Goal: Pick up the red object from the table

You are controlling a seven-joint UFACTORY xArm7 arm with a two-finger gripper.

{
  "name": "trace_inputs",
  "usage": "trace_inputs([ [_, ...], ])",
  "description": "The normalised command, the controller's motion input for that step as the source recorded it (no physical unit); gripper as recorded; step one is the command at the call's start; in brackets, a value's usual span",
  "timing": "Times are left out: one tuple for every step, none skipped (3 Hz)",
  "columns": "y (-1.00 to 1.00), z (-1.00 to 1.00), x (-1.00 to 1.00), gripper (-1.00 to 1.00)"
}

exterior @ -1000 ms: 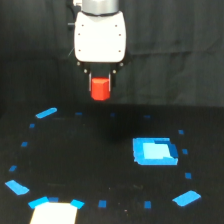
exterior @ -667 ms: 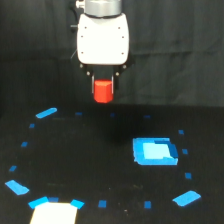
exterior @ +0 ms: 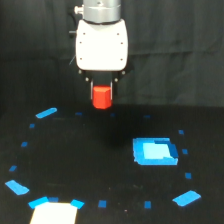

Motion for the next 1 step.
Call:
trace_inputs([
  [-0.24, -0.04, 0.39, -1.00],
])
